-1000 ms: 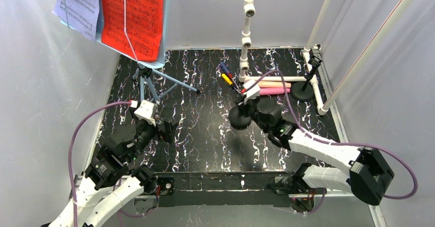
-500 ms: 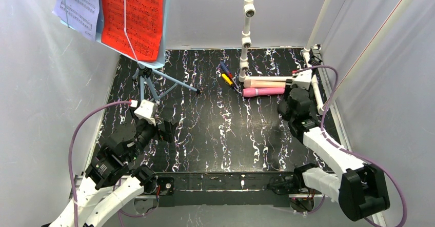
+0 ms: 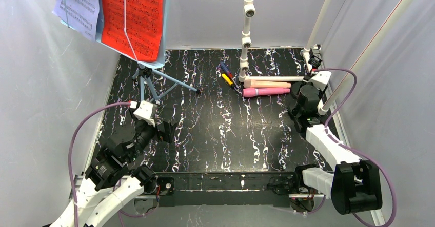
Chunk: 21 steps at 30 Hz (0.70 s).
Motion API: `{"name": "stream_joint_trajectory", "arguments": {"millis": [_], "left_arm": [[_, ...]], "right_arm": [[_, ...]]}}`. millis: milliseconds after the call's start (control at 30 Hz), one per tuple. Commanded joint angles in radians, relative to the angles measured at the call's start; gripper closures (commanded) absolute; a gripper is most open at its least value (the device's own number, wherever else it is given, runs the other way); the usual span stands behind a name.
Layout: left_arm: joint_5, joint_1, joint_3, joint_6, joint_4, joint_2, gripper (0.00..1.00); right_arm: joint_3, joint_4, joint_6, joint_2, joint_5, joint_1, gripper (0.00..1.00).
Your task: Pack up the instrument practice props
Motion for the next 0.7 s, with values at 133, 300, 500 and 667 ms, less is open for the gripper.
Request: {"name": "stream_joint_trajectory", "arguments": {"millis": [133, 300, 500, 667], "left_arm": [[0.012, 0.010, 0.000, 0.010, 0.016, -0.020, 0.02], [0.013, 0.012, -0.002, 0.010, 0.017, -0.028, 0.02], [0.015, 0.014, -0.005, 0.012, 0.022, -0.038, 0.02], [0.018, 0.015, -0.010, 0.014, 0.029, -0.051, 0.02]], "right_arm": [[-0.010, 0.095, -0.047, -0.071, 0.115, -0.032, 0.68], [-0.027, 0.136, -0.047, -0.035, 0.099, -0.043, 0.67], [-0.062, 0.223, -0.047, -0.017, 0.081, -0.050, 0.62], [-0.073, 0.207, -0.085, -0.048, 0.028, -0.049, 0.48]]}}
